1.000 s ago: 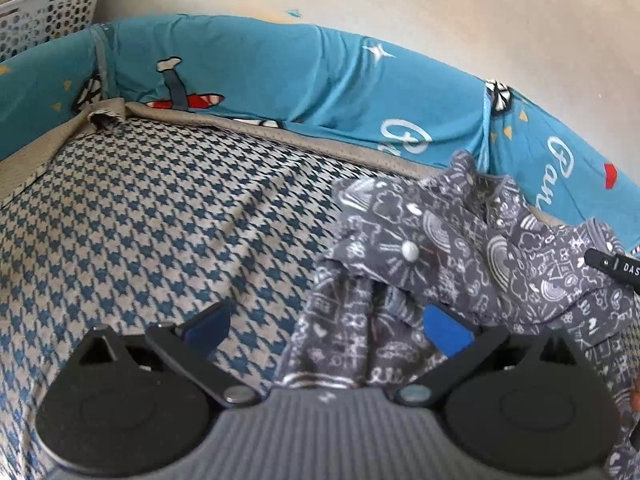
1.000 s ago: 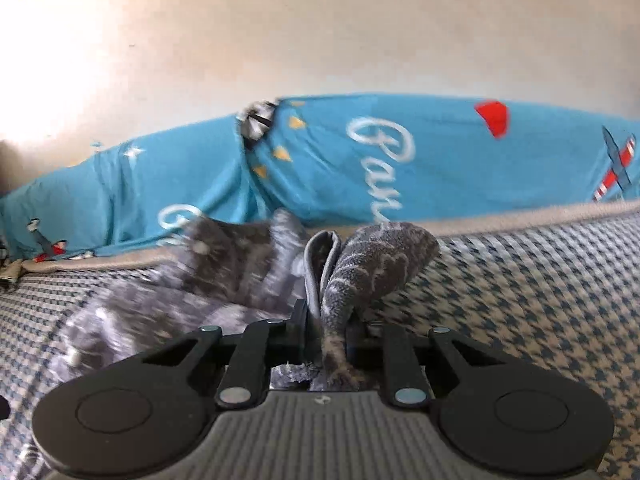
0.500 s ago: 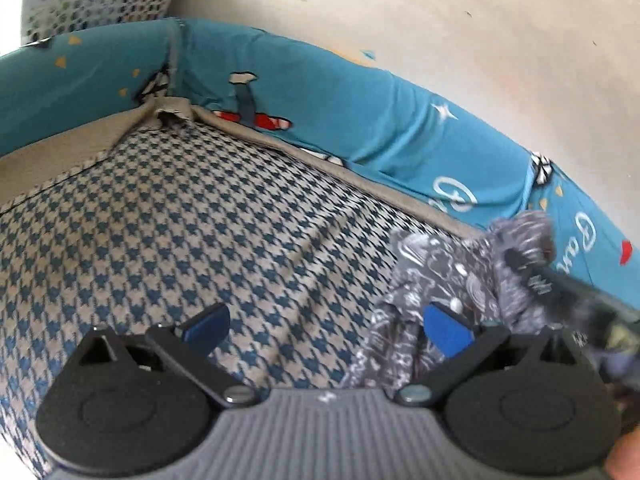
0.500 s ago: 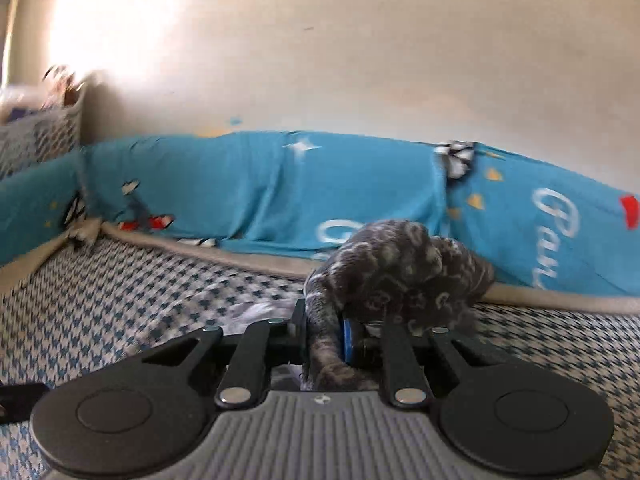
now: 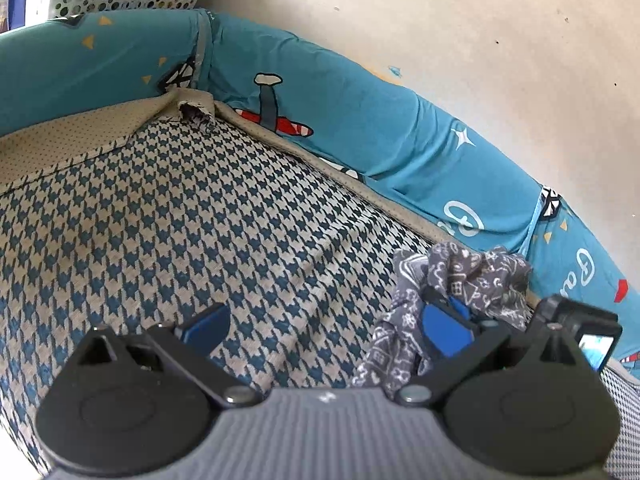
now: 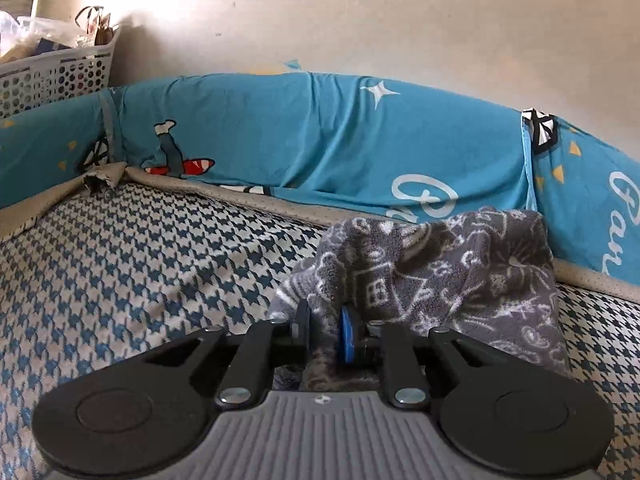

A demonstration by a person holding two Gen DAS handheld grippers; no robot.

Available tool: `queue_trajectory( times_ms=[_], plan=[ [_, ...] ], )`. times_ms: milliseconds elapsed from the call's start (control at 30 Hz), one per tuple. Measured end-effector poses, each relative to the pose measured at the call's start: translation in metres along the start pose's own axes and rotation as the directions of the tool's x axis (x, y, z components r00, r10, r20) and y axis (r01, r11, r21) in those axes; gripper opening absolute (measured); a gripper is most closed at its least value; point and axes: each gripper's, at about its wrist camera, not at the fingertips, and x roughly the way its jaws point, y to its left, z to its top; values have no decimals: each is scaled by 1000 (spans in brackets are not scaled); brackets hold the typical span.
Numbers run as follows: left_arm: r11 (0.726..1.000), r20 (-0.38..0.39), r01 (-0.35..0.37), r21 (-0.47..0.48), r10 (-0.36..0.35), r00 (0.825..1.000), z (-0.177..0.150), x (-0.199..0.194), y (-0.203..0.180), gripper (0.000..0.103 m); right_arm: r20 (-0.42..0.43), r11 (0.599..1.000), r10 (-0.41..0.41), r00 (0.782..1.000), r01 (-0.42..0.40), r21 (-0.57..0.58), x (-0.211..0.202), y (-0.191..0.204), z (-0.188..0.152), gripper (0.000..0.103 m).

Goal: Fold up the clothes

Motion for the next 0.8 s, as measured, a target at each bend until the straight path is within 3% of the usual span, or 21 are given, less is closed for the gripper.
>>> queue_trajectory(
  times_ms=[167,433,567,800],
  plan=[
    [1000,-2,-12,2,12,1000,-2,3,-1,103,3,995,100,995,-100,-6,1,3,4,45],
    [999,6,-34,-28,34,999,1,4,6,103,58,984,175,983,-175,8,-44,-14,10,45],
    [999,5,-29,-18,29,1000,-3,4,4,103,75,987,163,984,-163,-8,-73,-25,10,50],
    [999,-22,-33,-8,33,999,-11,10,-3,103,28,996,93,995,-93,5,-94,-50,-8,50]
  ],
)
